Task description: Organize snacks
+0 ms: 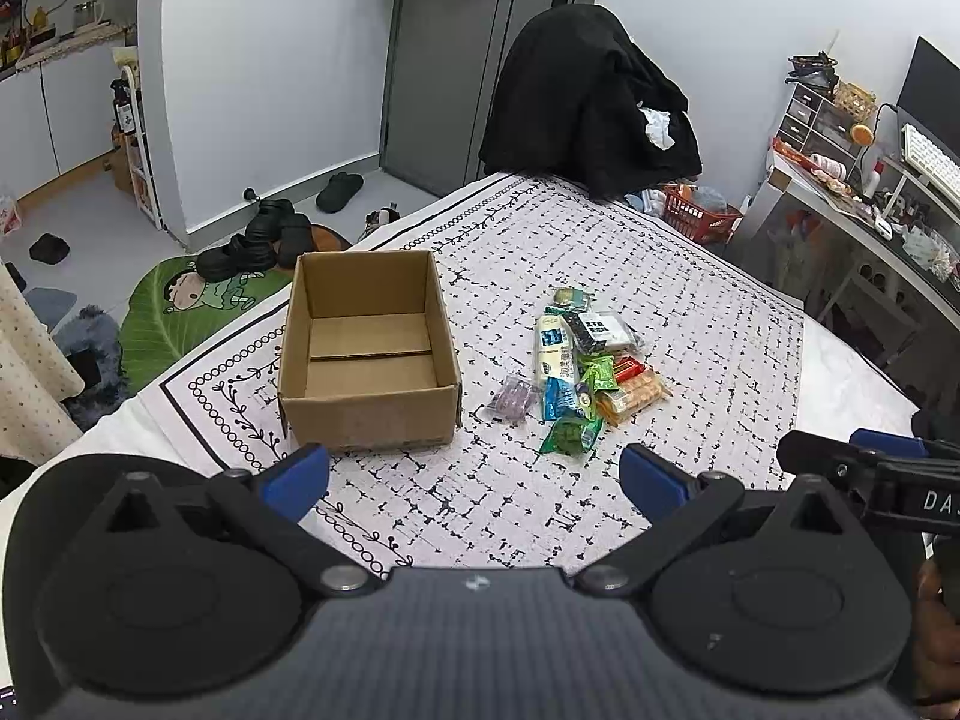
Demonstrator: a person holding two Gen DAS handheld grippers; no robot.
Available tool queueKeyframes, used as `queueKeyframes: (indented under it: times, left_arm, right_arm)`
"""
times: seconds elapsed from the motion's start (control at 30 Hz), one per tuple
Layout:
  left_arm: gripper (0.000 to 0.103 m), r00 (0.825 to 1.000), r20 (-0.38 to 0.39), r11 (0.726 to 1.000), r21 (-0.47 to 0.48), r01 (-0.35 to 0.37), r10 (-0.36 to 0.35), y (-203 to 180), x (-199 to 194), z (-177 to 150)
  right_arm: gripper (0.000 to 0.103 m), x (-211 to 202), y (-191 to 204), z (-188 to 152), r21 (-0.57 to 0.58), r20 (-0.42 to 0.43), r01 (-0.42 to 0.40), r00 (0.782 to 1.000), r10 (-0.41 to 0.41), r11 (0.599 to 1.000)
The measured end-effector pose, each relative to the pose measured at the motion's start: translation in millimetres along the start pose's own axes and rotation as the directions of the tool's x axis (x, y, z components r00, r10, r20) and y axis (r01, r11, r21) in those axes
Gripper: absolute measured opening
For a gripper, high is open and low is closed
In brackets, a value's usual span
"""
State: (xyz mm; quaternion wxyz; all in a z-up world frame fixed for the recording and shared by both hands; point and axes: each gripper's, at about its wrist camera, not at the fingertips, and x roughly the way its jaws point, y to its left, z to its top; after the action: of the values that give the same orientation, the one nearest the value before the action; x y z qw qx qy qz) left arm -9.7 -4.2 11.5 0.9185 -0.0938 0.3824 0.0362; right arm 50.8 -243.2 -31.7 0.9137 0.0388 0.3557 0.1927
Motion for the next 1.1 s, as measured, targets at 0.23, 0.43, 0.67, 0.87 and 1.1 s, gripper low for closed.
queueKeyframes:
  times: [0.23, 0.43, 0.67, 0.87, 1.1]
  left_arm:
    - [0.102, 1.0, -0.001, 1.0, 0.001, 0.0, 0.0, -1.4, -1.1, -0.1]
    - [0.102, 1.0, 0.002, 1.0, 0.003, 0.001, -0.001, -4.7, -2.4, 0.3]
    - [0.102, 1.0, -0.005, 1.0, 0.007, 0.004, -0.004, -8.7, 1.1, 1.5]
    - [0.102, 1.0, -0.017, 1.0, 0.026, 0.0, 0.0, -12.7, 9.0, 3.2]
    - [0.102, 1.0, -0.03, 0.999, 0.038, -0.005, 0.007, -19.7, 20.7, 6.2]
  right_arm:
    - [0.103, -1.8, -0.3, 0.4, -0.003, 0.002, 0.0, 1.0, 0.0, 1.0]
    - [0.103, -3.2, -2.9, 0.8, 0.0, 0.006, -0.001, 1.0, 0.001, 1.0]
    - [0.103, -0.8, -9.6, 2.6, 0.01, 0.006, 0.005, 1.0, -0.005, 1.0]
    - [0.103, 6.7, -19.2, 1.0, 0.028, -0.002, 0.009, 1.0, -0.009, 1.0]
    - [0.103, 16.4, -32.0, 1.9, 0.045, -0.009, 0.012, 1.0, -0.012, 0.999]
